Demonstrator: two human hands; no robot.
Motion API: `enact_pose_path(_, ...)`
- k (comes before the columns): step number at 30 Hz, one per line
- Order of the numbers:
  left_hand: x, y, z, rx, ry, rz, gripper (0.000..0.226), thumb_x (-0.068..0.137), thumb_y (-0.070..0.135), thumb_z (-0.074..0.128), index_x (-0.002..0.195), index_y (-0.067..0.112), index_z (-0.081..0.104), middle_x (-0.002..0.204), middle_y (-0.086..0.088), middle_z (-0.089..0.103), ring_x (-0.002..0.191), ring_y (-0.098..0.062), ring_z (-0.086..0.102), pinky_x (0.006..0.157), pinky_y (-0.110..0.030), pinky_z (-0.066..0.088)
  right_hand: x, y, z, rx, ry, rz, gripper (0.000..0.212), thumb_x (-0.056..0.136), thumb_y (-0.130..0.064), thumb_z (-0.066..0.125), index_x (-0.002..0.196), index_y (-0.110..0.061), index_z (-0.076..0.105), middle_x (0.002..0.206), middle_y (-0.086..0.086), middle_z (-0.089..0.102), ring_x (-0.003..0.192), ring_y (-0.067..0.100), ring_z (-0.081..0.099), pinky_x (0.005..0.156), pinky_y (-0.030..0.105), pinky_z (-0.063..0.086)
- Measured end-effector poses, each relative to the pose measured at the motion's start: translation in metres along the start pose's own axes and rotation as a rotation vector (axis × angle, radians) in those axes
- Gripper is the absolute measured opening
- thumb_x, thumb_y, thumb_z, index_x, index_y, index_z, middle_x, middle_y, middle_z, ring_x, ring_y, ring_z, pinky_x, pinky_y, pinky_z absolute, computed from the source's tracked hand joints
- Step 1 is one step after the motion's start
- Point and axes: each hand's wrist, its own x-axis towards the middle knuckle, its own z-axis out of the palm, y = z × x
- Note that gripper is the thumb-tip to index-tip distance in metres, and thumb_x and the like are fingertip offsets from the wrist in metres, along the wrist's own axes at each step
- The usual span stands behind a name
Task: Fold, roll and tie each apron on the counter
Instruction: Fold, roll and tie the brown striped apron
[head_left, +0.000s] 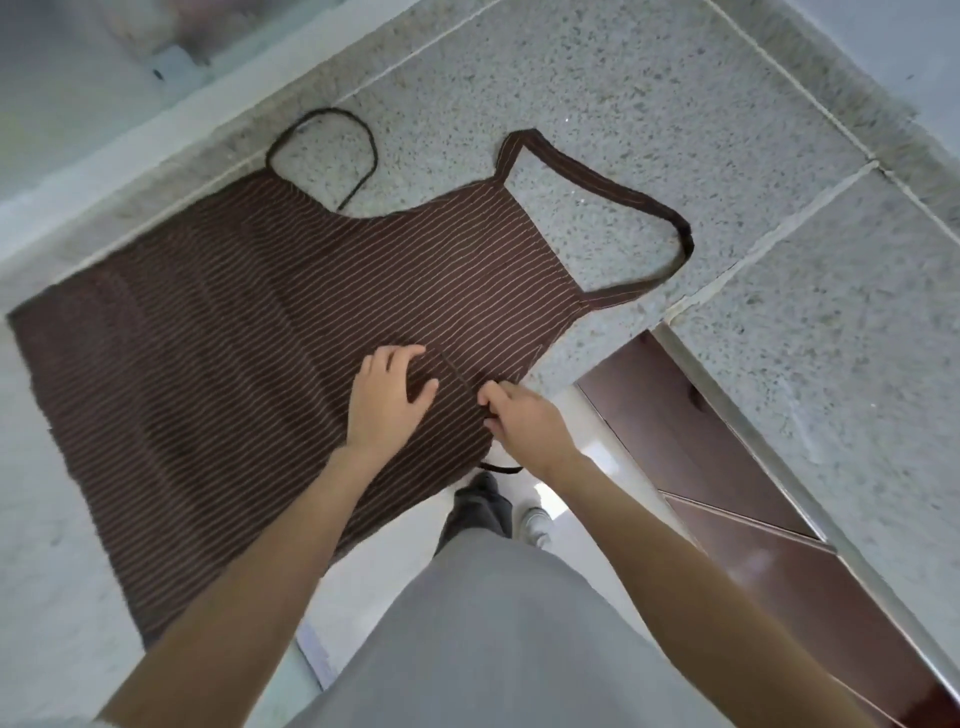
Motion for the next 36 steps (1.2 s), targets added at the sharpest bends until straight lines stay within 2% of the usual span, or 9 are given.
enact_pose_path(4, -0.065, -0.01, 0.012, 0.015, -0.005, -0.116, 0.04, 0.086, 0.037, 0.062, 0.12, 0.017, 0.054, 0.117, -0.008, 0.055, 0.103, -0.024, 0.051, 0.089, -0.04, 0.046, -0.034, 0.018, 0.006, 0.104, 0.213, 0.058, 0.025, 0.086, -0.018, 0.037, 0.085, -0.008, 0.059, 0.085, 0.009, 0.057, 0.065, 0.026, 0.054, 0.052, 0.031, 0.049)
enact_pose_path(8, -0.125, -0.018, 0.022, 0.041, 0.024, -0.204, 0.034, 0.087, 0.033, 0.061, 0.116, 0.016, 0.057, 0.114, -0.008, 0.057, 0.101, -0.025, 0.054, 0.088, -0.042, 0.047, -0.088, 0.046, 0.012, 0.056, 0.296, 0.229, 0.008, 0.086, -0.013, 0.059, 0.087, -0.01, 0.066, 0.099, 0.01, 0.055, 0.09, 0.027, 0.054, 0.061, 0.033, 0.05)
enact_pose_path(16, -0.177, -0.024, 0.037, 0.146, -0.017, -0.224, 0.046, 0.093, 0.032, 0.053, 0.137, 0.021, 0.045, 0.143, 0.002, 0.043, 0.131, -0.019, 0.039, 0.111, -0.04, 0.026, -0.074, 0.011, 0.048, 0.422, -0.098, 0.257, 0.042, 0.089, -0.021, 0.062, 0.127, -0.006, 0.051, 0.122, 0.009, 0.057, 0.111, 0.023, 0.055, 0.087, 0.025, 0.043)
enact_pose_path(18, -0.177, -0.022, 0.037, 0.141, -0.024, -0.231, 0.048, 0.092, 0.029, 0.053, 0.138, 0.021, 0.042, 0.144, 0.003, 0.041, 0.132, -0.018, 0.036, 0.112, -0.039, 0.024, -0.066, -0.006, 0.055, 0.537, -0.133, 0.332, 0.04, 0.088, -0.015, 0.062, 0.125, -0.002, 0.051, 0.125, 0.011, 0.054, 0.113, 0.023, 0.052, 0.08, 0.016, 0.036)
enact_pose_path(23, -0.181, -0.025, 0.037, 0.117, -0.013, -0.214, 0.05, 0.09, 0.022, 0.055, 0.138, 0.021, 0.043, 0.143, 0.003, 0.042, 0.131, -0.018, 0.038, 0.11, -0.037, 0.027, -0.068, -0.02, 0.064, 0.824, -0.173, 0.488, 0.02, 0.086, -0.014, 0.063, 0.098, 0.001, 0.057, 0.1, 0.003, 0.052, 0.103, 0.02, 0.05, 0.074, 0.019, 0.038)
enact_pose_path(26, -0.183, -0.027, 0.036, 0.101, -0.008, -0.201, 0.051, 0.089, 0.02, 0.055, 0.139, 0.02, 0.042, 0.145, 0.003, 0.04, 0.133, -0.018, 0.036, 0.111, -0.036, 0.024, -0.07, -0.023, 0.066, 0.862, -0.224, 0.48, 0.021, 0.087, -0.02, 0.062, 0.103, -0.007, 0.057, 0.107, 0.001, 0.057, 0.103, 0.011, 0.05, 0.081, 0.021, 0.037)
enact_pose_path(28, -0.182, -0.027, 0.037, 0.087, -0.009, -0.212, 0.051, 0.089, 0.021, 0.054, 0.139, 0.021, 0.042, 0.145, 0.003, 0.04, 0.133, -0.018, 0.036, 0.112, -0.036, 0.024, -0.074, -0.023, 0.062, 0.88, -0.244, 0.49, 0.009, 0.09, -0.017, 0.058, 0.09, -0.01, 0.052, 0.093, -0.001, 0.058, 0.089, 0.008, 0.052, 0.078, 0.022, 0.038)
enact_pose_path(30, -0.182, -0.027, 0.038, 0.079, -0.007, -0.227, 0.05, 0.09, 0.021, 0.054, 0.138, 0.023, 0.042, 0.145, 0.004, 0.04, 0.133, -0.017, 0.036, 0.112, -0.036, 0.025, -0.078, -0.025, 0.06, 0.859, -0.245, 0.492, 0.022, 0.093, -0.013, 0.053, 0.075, -0.014, 0.039, 0.077, -0.004, 0.048, 0.075, 0.006, 0.047, 0.069, 0.017, 0.037)
enact_pose_path(36, -0.181, -0.027, 0.039, 0.068, 0.01, -0.227, 0.051, 0.089, 0.022, 0.056, 0.138, 0.023, 0.043, 0.144, 0.003, 0.041, 0.132, -0.017, 0.037, 0.111, -0.037, 0.026, -0.095, -0.022, 0.068, 0.783, -0.326, 0.386, 0.03, 0.088, -0.009, 0.062, 0.098, -0.014, 0.034, 0.096, 0.003, 0.055, 0.085, 0.018, 0.056, 0.077, 0.023, 0.05)
